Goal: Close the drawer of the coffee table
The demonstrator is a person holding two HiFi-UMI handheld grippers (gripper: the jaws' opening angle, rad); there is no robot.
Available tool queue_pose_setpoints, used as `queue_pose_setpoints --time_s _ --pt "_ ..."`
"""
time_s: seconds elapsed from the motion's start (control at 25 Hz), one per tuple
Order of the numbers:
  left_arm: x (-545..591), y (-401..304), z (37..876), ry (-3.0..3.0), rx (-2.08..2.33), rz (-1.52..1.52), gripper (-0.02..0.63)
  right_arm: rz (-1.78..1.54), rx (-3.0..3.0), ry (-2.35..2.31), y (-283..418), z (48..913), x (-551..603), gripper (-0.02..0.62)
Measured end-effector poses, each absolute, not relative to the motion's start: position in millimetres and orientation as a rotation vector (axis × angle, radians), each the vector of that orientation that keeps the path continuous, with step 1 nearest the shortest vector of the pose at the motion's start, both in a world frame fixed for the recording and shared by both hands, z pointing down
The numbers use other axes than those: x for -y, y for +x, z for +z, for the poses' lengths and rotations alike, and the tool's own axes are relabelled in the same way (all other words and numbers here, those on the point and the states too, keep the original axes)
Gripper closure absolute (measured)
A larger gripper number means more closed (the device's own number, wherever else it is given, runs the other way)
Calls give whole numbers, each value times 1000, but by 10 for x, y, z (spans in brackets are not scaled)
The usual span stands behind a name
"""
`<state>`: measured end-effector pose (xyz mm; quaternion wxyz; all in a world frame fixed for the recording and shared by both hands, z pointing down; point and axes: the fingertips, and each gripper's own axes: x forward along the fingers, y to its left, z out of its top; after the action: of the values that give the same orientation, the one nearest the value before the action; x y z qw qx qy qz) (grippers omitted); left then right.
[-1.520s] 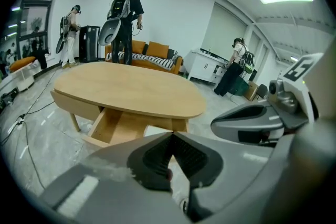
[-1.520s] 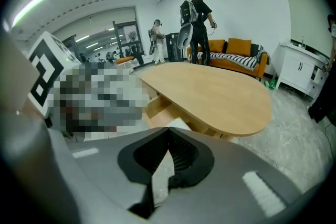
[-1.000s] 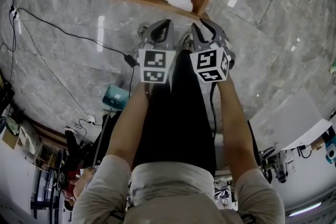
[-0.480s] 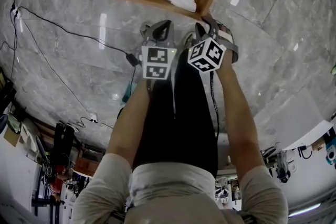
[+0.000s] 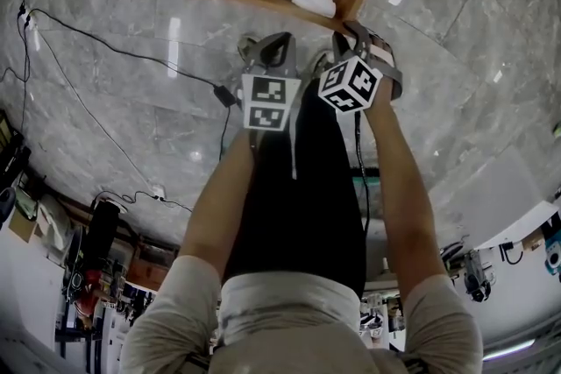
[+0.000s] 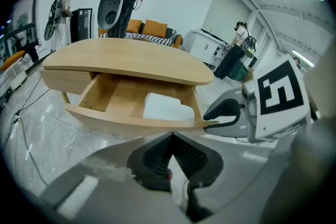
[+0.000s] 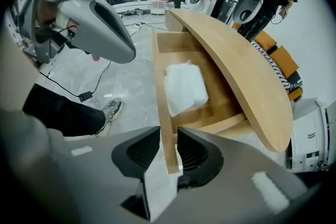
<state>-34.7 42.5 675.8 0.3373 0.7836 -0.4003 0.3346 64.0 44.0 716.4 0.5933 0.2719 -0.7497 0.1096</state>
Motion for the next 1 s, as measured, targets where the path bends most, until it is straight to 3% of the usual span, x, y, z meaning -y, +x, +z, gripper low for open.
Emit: queue_pose_setpoints --time_s 0.32,1.0 --pt "-450 -328 6789 2053 1011 875 586 171 1723 528 613 7216 -472 520" --pt "-349 -430 6636 2060 1014 843 586 230 1725 528 654 7044 -417 520"
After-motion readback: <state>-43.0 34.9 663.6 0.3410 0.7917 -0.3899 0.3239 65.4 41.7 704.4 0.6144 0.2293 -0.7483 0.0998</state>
